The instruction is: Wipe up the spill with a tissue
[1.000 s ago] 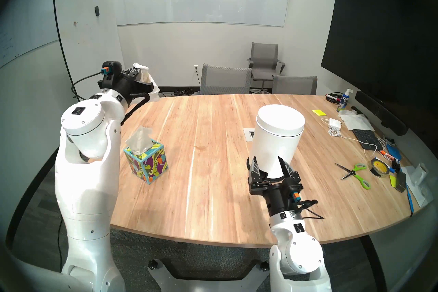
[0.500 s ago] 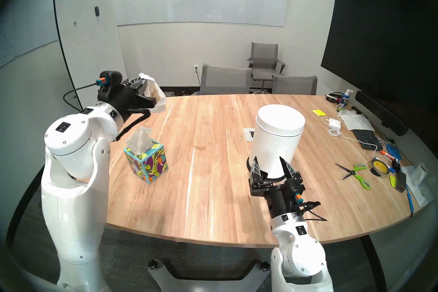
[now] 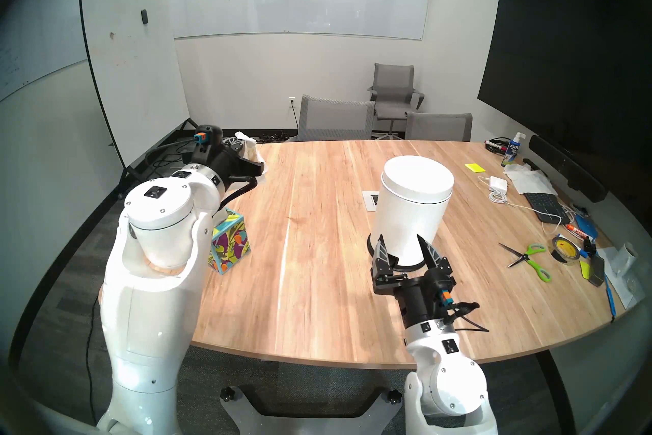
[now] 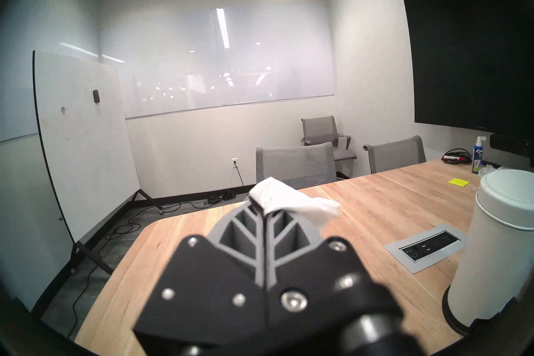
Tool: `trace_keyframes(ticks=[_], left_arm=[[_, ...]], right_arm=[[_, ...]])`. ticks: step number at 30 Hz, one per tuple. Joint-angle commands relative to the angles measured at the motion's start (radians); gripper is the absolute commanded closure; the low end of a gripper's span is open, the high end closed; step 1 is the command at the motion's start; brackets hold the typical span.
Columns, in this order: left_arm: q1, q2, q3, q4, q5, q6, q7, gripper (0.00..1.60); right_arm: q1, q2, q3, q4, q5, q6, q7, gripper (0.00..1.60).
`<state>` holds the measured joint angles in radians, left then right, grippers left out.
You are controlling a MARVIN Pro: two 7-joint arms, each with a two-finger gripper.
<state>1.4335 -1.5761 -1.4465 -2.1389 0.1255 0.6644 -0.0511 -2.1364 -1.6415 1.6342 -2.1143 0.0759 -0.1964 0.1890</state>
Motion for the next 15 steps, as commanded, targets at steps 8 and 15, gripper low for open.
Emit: trace_keyframes(ticks=[8,15], left_arm=[[0.145,0.067,-0.127,-0.185,-0.069,-0.085,-0.075,1.60],[0.191,0.088,-0.177,-0.172,-0.096,-0.141,-0.122,1.60]], right_arm=[[0.007,0.003,0.001,-0.026,-0.001,-0.004,0.002,0.00],[0.007,0.003,0.001,-0.027,-0.001,-0.003,0.002,0.00]])
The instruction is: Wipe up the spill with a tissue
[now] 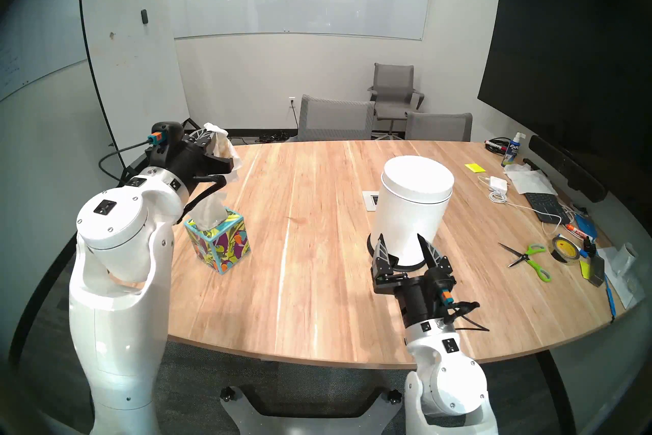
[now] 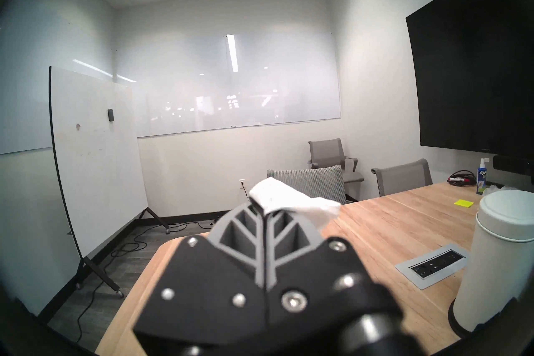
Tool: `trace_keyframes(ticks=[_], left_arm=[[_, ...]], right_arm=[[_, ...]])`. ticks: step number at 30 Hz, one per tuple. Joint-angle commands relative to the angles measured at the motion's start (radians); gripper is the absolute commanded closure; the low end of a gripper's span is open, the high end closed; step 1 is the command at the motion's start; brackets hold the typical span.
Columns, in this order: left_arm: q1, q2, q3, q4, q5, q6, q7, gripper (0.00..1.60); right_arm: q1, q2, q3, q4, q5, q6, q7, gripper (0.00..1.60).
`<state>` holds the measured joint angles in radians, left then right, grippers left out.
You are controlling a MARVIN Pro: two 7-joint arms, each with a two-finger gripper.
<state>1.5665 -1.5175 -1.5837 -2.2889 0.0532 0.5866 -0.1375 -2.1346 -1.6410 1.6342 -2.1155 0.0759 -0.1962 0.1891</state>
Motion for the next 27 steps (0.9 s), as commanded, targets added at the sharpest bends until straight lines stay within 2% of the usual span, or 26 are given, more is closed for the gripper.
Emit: trace_keyframes(ticks=[1,2,3,10,12,14,15,16,19,24,27], left_arm=[[0.060,0.031,-0.044,-0.017,-0.021,-0.084,-0.036,1.60],[0.060,0.032,-0.049,-0.014,-0.024,-0.089,-0.040,1.60],[0.066,0.036,-0.056,-0.009,-0.023,-0.127,-0.041,1.60],[0.085,0.045,-0.102,-0.030,-0.055,-0.134,-0.076,1.60],[0.089,0.045,-0.108,-0.032,-0.058,-0.134,-0.078,1.60],[0.098,0.047,-0.122,-0.034,-0.065,-0.139,-0.087,1.60],[0.103,0.048,-0.128,-0.036,-0.067,-0.136,-0.089,1.60],[0.112,0.051,-0.135,-0.038,-0.070,-0.140,-0.095,1.60],[0.140,0.056,-0.152,-0.047,-0.078,-0.154,-0.110,1.60],[0.173,0.071,-0.165,-0.058,-0.085,-0.178,-0.139,1.60],[0.185,0.076,-0.169,-0.061,-0.086,-0.201,-0.152,1.60]], right_arm=[[0.005,0.003,0.001,-0.026,-0.001,-0.003,0.002,0.00],[0.005,0.003,0.001,-0.026,-0.001,-0.003,0.002,0.00],[0.005,0.003,0.001,-0.026,-0.001,-0.003,0.002,0.00],[0.005,0.003,0.001,-0.026,-0.001,-0.003,0.001,0.00],[0.004,0.000,0.000,-0.050,0.002,0.025,-0.001,0.00],[0.011,-0.001,-0.001,-0.052,-0.017,-0.009,-0.009,0.00],[0.006,0.004,0.007,-0.099,-0.018,0.035,-0.011,0.00],[0.013,0.002,0.011,-0.107,-0.016,0.027,-0.013,0.00],[0.032,0.019,0.038,-0.167,-0.032,0.090,-0.016,0.00],[0.071,0.051,0.100,-0.160,-0.008,0.163,0.000,0.00],[0.080,0.070,0.109,-0.162,-0.009,0.218,0.017,0.00]])
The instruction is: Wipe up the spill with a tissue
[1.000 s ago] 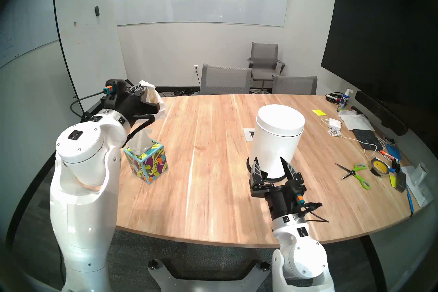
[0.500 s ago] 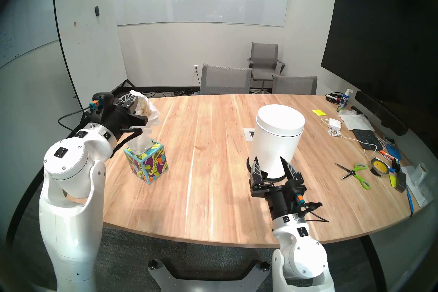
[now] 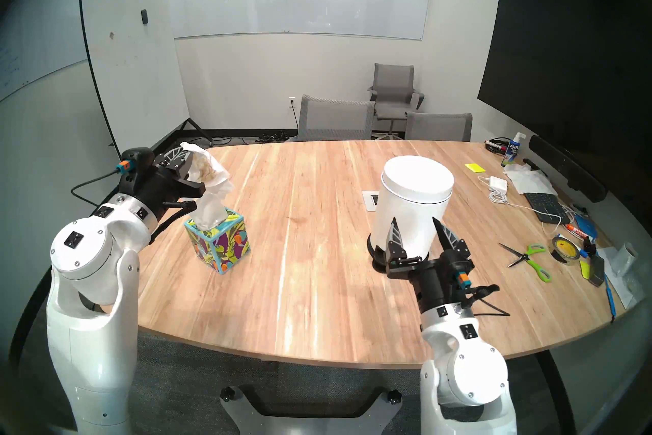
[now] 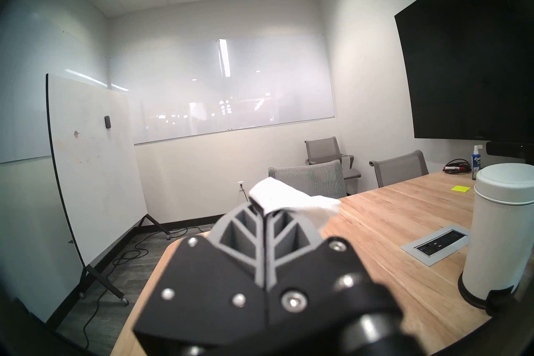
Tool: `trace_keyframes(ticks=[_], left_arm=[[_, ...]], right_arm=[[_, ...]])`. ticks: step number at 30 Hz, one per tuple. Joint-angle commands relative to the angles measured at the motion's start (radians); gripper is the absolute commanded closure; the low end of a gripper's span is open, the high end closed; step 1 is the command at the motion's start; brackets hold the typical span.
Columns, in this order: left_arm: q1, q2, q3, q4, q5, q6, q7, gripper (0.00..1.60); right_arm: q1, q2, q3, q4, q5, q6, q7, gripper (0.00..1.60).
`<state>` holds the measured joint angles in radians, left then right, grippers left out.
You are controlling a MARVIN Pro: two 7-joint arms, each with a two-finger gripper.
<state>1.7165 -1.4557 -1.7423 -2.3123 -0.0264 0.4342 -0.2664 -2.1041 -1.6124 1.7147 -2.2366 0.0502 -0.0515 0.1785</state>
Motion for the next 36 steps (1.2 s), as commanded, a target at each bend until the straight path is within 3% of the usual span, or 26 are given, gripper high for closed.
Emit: trace_keyframes(ticks=[1,15,36], left_arm=[[0.037,0.017,-0.011,-0.038,-0.006,-0.061,-0.027,1.60],[0.012,0.006,-0.012,-0.069,-0.016,-0.032,-0.033,1.60],[0.043,0.006,0.008,-0.103,-0.011,-0.040,-0.032,1.60]], right_arm=[[0.049,0.052,0.027,-0.044,0.008,0.093,0.038,0.00],[0.051,0.041,-0.040,-0.041,-0.060,0.153,0.032,0.00],[0.099,0.034,-0.059,-0.021,-0.080,0.172,0.025,0.00]])
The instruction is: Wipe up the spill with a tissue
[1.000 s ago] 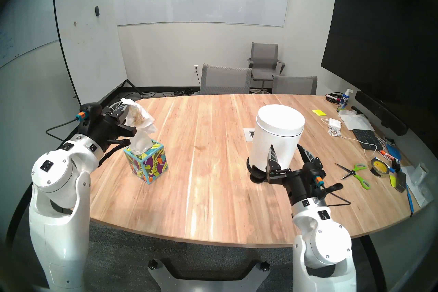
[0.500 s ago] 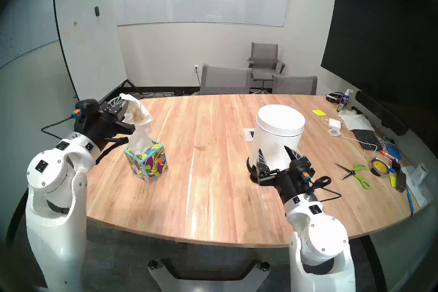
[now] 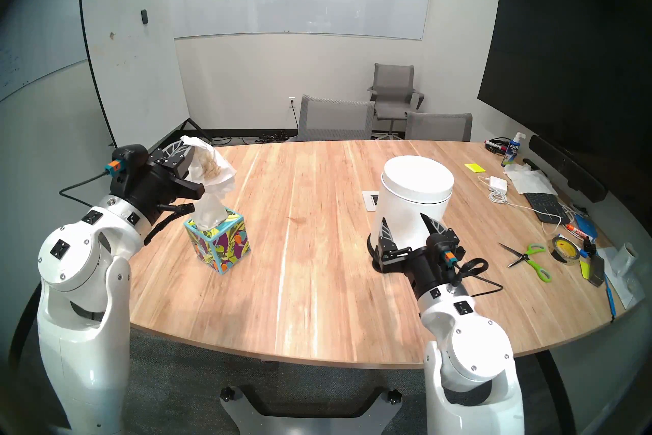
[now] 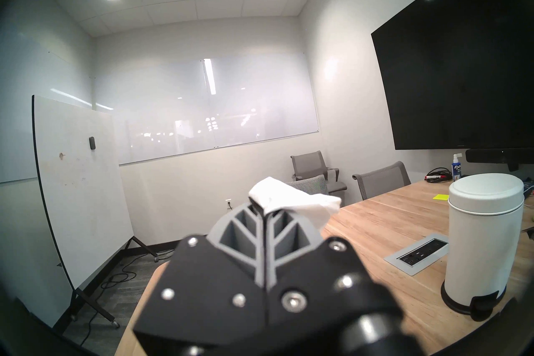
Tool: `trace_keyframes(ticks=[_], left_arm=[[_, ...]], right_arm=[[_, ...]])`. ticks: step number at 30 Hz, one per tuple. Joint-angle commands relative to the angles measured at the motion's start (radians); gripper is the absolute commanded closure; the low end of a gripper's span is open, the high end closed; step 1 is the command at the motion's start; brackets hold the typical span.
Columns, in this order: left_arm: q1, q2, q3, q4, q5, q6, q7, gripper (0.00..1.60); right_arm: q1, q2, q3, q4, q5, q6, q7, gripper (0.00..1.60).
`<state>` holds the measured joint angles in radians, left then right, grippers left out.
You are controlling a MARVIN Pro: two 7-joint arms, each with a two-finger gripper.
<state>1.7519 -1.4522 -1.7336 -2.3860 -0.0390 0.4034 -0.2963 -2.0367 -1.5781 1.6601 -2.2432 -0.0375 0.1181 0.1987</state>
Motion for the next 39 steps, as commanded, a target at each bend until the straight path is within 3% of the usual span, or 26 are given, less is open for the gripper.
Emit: trace_keyframes(ticks=[1,6,8,13,18,25,32,39], left_arm=[[0.013,0.002,0.000,-0.030,0.002,-0.013,-0.002,1.60],[0.038,0.001,0.015,-0.044,0.011,-0.021,0.001,1.60],[0.035,0.015,0.015,-0.053,-0.006,0.017,-0.025,1.60],[0.035,0.014,0.013,-0.055,-0.006,0.021,-0.029,1.60],[0.034,0.015,0.011,-0.055,-0.007,0.026,-0.033,1.60],[0.032,0.014,0.010,-0.055,-0.007,0.030,-0.036,1.60],[0.030,0.015,0.008,-0.053,-0.007,0.030,-0.041,1.60],[0.031,0.014,0.008,-0.054,-0.007,0.030,-0.041,1.60]], right_arm=[[0.033,-0.001,-0.005,-0.014,0.007,0.004,0.004,0.00],[0.037,-0.001,-0.006,-0.008,0.008,0.005,0.002,0.00],[0.038,-0.001,-0.006,-0.006,0.008,0.005,0.002,0.00],[0.032,0.005,0.001,-0.023,0.010,0.028,0.006,0.00],[0.037,0.004,0.047,-0.009,0.071,0.070,0.032,0.00],[0.017,-0.007,0.070,-0.083,0.142,0.193,0.076,0.00],[0.002,-0.015,0.035,-0.177,0.182,0.306,0.111,0.00],[-0.014,-0.016,0.050,-0.200,0.226,0.436,0.139,0.00]])
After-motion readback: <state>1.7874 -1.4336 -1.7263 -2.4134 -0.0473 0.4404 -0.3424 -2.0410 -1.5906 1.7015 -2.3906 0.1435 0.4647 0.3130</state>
